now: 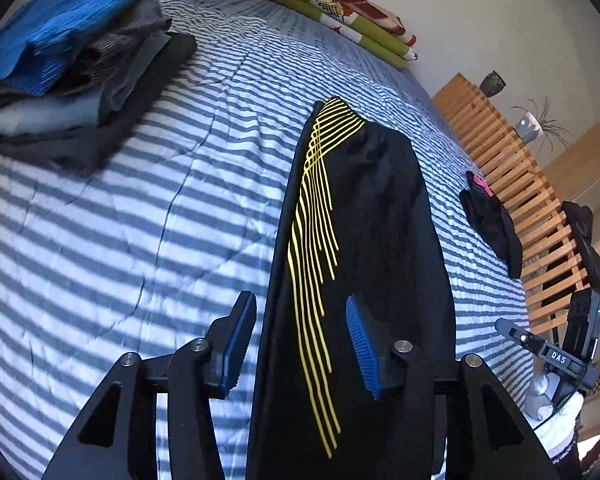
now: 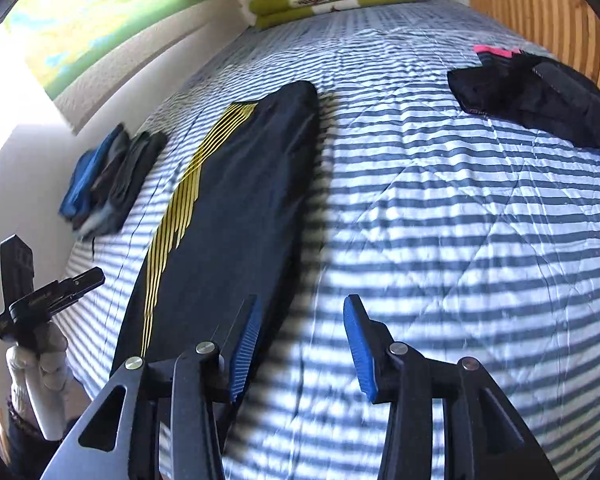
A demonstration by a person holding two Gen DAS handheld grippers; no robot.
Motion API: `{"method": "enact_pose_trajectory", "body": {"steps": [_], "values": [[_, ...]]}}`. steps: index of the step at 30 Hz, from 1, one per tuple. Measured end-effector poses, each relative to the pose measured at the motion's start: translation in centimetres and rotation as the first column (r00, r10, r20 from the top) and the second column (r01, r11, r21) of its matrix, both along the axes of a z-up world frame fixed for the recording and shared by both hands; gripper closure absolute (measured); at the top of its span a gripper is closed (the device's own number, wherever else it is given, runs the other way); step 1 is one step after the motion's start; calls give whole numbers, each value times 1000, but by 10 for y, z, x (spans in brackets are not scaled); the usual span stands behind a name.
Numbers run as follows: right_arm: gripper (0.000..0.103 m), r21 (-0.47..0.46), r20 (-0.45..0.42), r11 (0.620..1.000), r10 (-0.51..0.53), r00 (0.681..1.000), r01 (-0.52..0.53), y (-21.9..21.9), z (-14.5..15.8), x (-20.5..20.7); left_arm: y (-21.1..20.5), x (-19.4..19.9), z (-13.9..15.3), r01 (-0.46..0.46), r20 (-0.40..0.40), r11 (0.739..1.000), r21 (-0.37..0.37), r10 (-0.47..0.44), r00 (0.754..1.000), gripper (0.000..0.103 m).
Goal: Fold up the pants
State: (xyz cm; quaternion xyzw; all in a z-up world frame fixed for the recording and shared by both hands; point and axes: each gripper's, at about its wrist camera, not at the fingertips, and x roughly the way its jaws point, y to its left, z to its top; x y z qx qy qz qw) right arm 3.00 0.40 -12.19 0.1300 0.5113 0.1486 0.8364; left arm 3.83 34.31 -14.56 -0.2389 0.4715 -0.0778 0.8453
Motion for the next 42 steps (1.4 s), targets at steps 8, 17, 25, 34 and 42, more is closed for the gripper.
{"method": "enact_pose_trajectory", "body": {"steps": [8,17,25,34,42], "values": [[57,125,-129,992,-5,992,21,0,-37,55,-2,75,-35,26,-118,1000,-13,-27,993,49],[54,170,-167,985,31,986,-2,5,-52,81,-1,102,-47,48,-135,998,-46,-54,989,49],[54,193,-204,979,102,974,-62,23,-65,88,-10,104,-52,103,-128,994,-19,-105,986,63],[84,227,-202,969,146,968,-98,35,-72,92,-18,105,-59,134,-112,991,-28,-136,984,100],[95,306,-162,950,121,979,-67,28,-60,85,-2,92,-41,97,-29,982,-163,-103,994,100]]}}
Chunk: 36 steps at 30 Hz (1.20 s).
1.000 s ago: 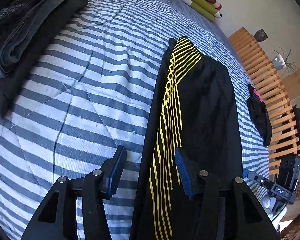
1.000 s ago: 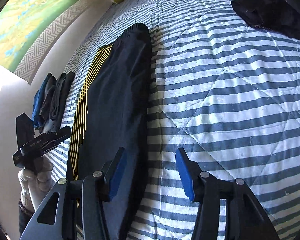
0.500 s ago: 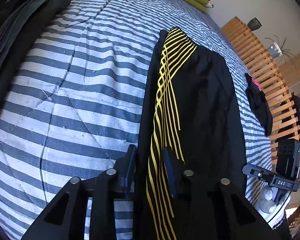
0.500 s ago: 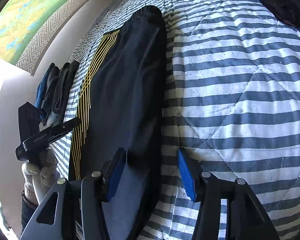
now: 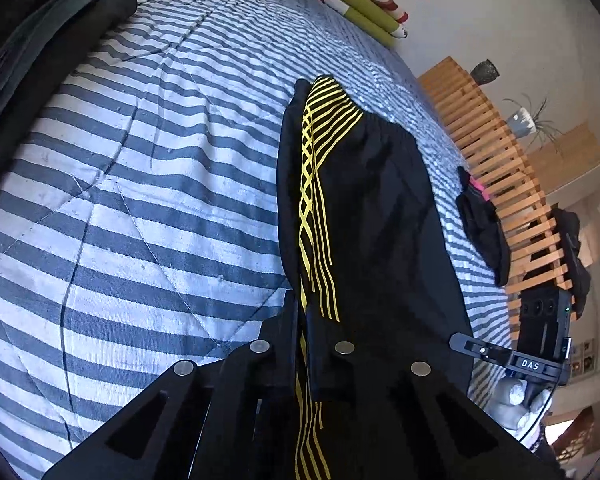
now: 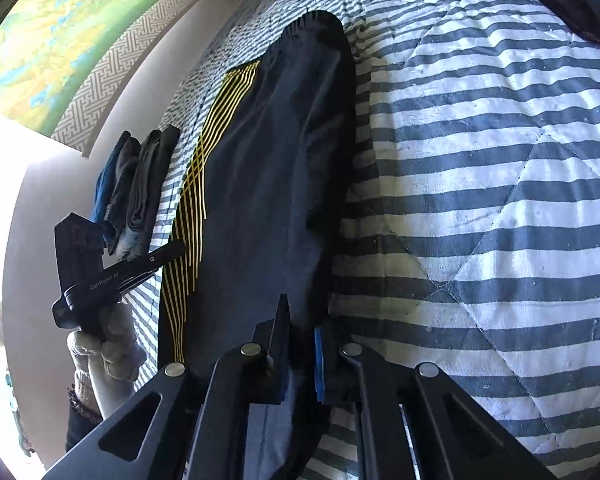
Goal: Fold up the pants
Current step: 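Grasp the folded shorts with both tools and lift them off the bed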
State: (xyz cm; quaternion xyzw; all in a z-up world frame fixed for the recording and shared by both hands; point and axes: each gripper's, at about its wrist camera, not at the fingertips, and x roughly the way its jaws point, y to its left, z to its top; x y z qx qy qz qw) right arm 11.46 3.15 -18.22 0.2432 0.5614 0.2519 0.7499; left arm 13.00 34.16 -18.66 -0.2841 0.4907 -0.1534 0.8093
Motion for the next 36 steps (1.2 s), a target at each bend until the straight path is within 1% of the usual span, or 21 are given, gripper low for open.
{"method": "enact_pose_trajectory", "body": {"steps": [2,4,10,15,18,20,25,27,30,32,36], "values": [[95,19,26,1000,-11,1000,11,-3,12,-4,5,-7,12,-15,25,999,-43,16,1000,100],[95,46,56,999,-20,998,17,-7,27,-10,7,-17,29,-19,64,997,-70,24,998,100],[95,110,168,993,-56,984,38,-23,85,-33,16,-54,93,-27,189,987,-161,58,980,100],[95,161,281,986,-79,957,34,-28,145,-56,20,-96,160,-22,318,985,-172,76,945,100],[95,165,349,986,-77,934,20,-19,180,-71,28,-121,192,-38,369,984,-174,101,924,100],[95,161,391,987,-70,918,7,-11,201,-81,35,-136,208,-55,392,984,-172,119,912,100],[95,149,467,988,-31,884,-44,21,242,-93,68,-171,243,-117,439,981,-157,176,881,100],[95,128,492,989,0,871,-72,41,256,-97,86,-182,254,-163,449,975,-149,214,867,100],[95,102,512,987,52,858,-121,80,273,-95,121,-195,268,-235,455,960,-153,279,845,100],[95,82,526,985,86,846,-151,107,281,-93,145,-205,276,-287,459,945,-155,326,826,100],[95,61,538,975,149,829,-215,164,294,-81,199,-219,289,-378,475,911,-164,408,779,100]]}}
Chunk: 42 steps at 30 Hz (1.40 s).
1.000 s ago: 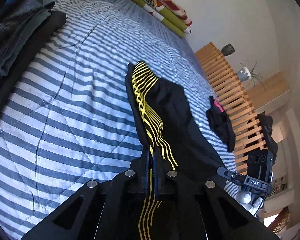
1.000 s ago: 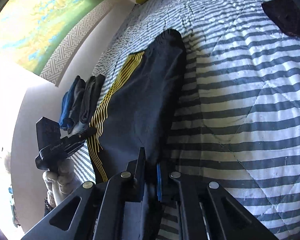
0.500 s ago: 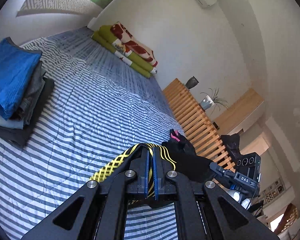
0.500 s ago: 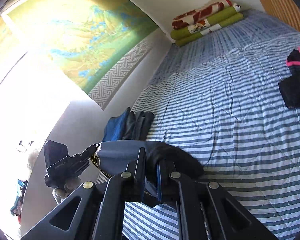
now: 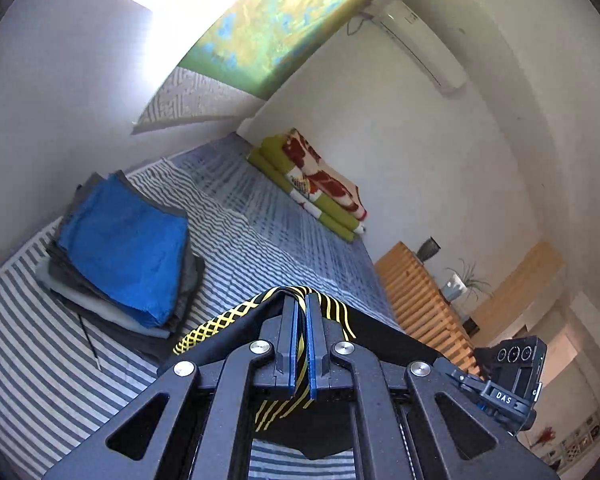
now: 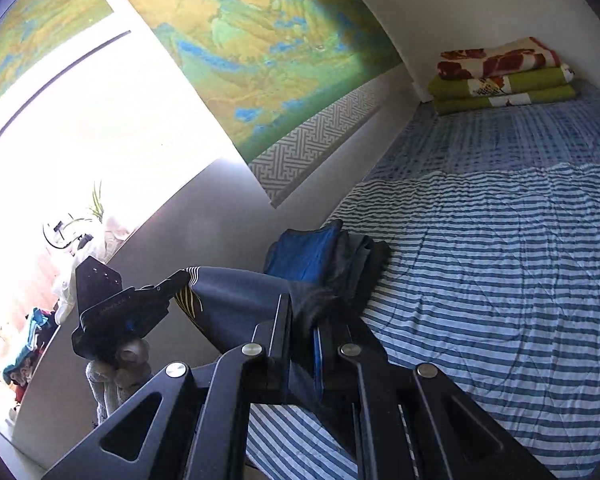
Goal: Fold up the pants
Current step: 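Grasp the folded shorts with both tools and lift them off the bed, then carry the folded shorts with both tools and place them on the clothes stack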
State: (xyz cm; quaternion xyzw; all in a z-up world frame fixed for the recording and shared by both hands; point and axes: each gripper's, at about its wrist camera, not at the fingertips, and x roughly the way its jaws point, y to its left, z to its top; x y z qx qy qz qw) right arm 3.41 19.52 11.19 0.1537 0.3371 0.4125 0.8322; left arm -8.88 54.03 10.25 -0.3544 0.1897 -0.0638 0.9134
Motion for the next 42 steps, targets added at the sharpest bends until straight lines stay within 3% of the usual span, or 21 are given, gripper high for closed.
{"method": "enact_pose_trajectory", "body": {"steps": [8,13,15,19,26,31,34,37,39,42], "values": [[95,13,0,992,125,992,-125,100,15,39,96,-16,27,-180,72,984,5,179,981,100],[95,9,-25,988,157,987,-157,158,8,83,154,17,17,-241,37,971,10,240,970,100],[95,9,-57,987,162,985,-162,180,-2,111,180,48,10,-255,11,967,17,255,967,100],[95,-25,-107,990,133,985,-136,223,-35,176,233,122,-19,-262,-51,965,34,263,963,100],[95,-102,-209,993,28,977,-51,271,-110,281,299,246,-102,-254,-204,966,52,259,944,100],[94,-139,-279,990,-2,960,-38,287,-150,324,312,293,-139,-248,-269,962,113,270,925,100],[91,-98,-390,995,-3,921,-38,286,-169,345,317,310,-151,-247,-298,957,153,283,912,98],[86,8,-489,998,56,871,-60,277,-181,359,307,314,-151,-254,-311,953,165,294,904,79],[84,26,-508,997,70,858,-66,270,-182,359,308,308,-147,-283,-302,943,176,325,896,60],[80,0,-471,997,65,880,-73,259,-172,352,313,298,-138,-305,-291,941,145,335,896,60]]}}
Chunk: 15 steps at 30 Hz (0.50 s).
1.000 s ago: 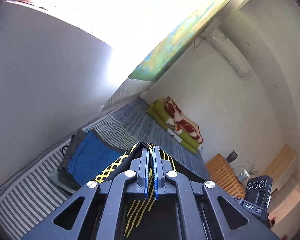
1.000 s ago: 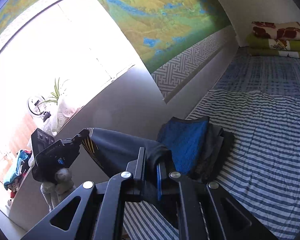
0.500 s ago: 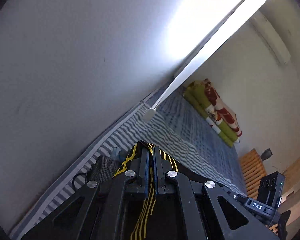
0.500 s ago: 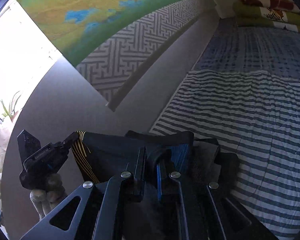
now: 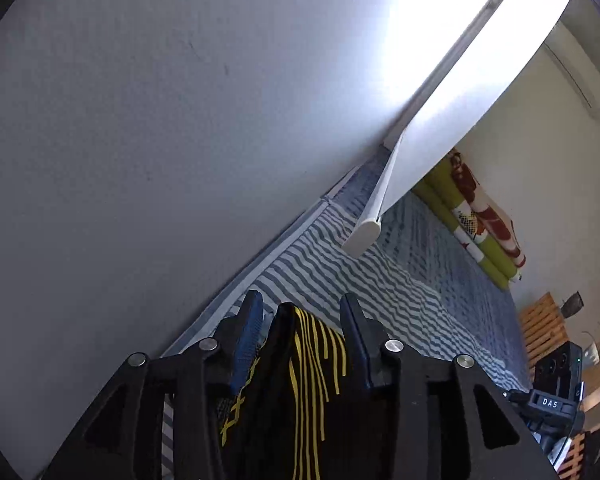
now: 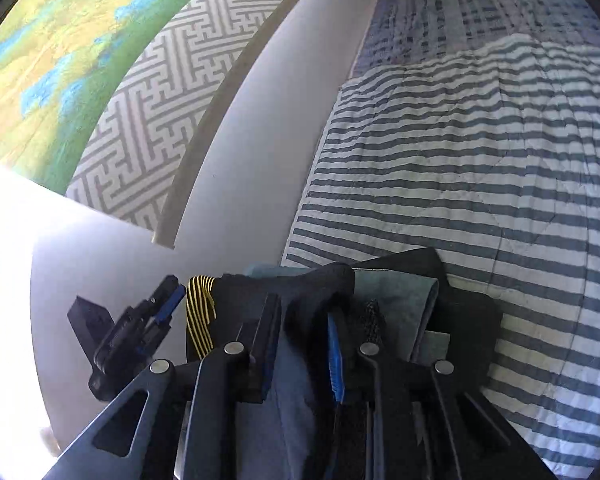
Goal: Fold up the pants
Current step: 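Carry the folded shorts with both tools and place them on the clothes stack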
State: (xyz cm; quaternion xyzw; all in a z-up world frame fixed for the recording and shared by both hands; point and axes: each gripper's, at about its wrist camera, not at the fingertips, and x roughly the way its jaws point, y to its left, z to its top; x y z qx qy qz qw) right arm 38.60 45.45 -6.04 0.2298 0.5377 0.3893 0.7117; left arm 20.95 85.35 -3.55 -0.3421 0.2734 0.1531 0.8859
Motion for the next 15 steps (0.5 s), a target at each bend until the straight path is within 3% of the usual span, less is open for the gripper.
{"method": "enact_pose_trajectory", "body": {"steps": [3,5,8,10,12,15], "values": [[76,-29,98,998,-53,994,56,-13,17,-11,-16,-13,16,14,11,998,67,-15,1000,62],[76,-58,184,996,-49,982,61,-14,31,-25,-39,-19,22,84,18,990,111,-87,996,62],[76,-121,317,992,5,948,36,-2,43,-57,-72,-17,14,189,-32,970,154,-186,982,69],[76,-149,356,989,77,931,-25,12,43,-82,-85,-14,2,225,-87,961,164,-213,973,69],[76,-194,378,978,142,915,-72,27,37,-107,-85,-12,-11,184,-156,965,187,-156,975,69],[76,-308,366,941,255,895,-142,49,18,-137,-71,-18,-30,97,-220,984,148,-63,973,70]]}}
